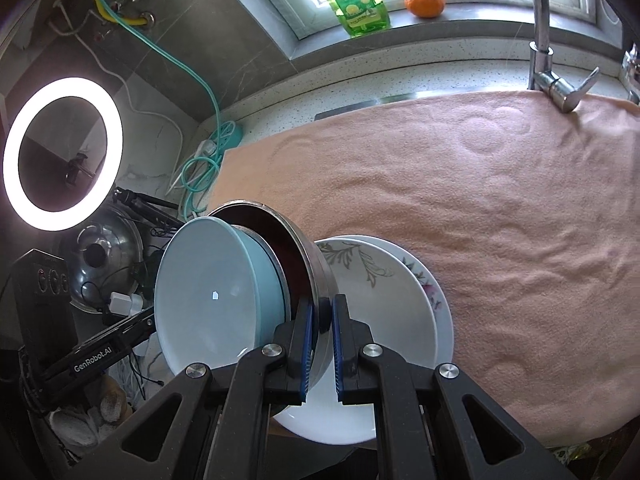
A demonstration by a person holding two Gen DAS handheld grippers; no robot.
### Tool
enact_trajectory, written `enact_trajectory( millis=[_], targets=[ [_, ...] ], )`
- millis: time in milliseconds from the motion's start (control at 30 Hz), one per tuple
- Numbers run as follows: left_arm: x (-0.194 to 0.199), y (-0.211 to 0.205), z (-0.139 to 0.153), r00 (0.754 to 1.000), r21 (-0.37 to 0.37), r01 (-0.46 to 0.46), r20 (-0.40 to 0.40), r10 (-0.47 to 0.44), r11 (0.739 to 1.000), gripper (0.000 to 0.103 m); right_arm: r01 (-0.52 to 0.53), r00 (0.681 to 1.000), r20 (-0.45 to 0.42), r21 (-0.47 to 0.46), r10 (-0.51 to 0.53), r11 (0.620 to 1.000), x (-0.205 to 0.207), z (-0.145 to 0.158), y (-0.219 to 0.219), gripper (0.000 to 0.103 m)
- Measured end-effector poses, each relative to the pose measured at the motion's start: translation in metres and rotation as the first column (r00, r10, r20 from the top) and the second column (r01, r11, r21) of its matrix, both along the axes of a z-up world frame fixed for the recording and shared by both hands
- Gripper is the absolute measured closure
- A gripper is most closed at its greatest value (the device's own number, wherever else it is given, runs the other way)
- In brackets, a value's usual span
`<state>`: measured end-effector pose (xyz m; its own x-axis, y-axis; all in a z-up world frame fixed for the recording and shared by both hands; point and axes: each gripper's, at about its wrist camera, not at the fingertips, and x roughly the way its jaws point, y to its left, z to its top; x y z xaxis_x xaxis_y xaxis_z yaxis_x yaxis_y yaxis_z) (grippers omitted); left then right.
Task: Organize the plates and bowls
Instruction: 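Carry the nested bowl stack with both tools onto the white plate stack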
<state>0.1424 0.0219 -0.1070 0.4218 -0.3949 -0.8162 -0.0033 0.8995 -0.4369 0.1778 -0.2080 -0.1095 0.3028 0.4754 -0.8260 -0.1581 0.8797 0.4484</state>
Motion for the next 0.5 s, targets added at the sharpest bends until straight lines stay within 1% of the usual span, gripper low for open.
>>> enact_trajectory(
  millis=[233, 500],
  targets=[
    [0.003, -0.017, -0.005, 0.999, 0.004, 0.031, -0.019, -0.031, 0.999, 0.096, 0.041, 0.999, -0.019, -0.004, -0.041, 0.999, -0.005, -0.008, -0.024, 0.094],
    [0.001, -0.026, -0.009, 0.998, 0.018, 0.05, -0.034, -0.05, 0.999, 0.096, 0.053, 0.998, -0.034, -0.009, -0.053, 0.999, -0.009, -0.014, -0.032, 0.094]
  ],
)
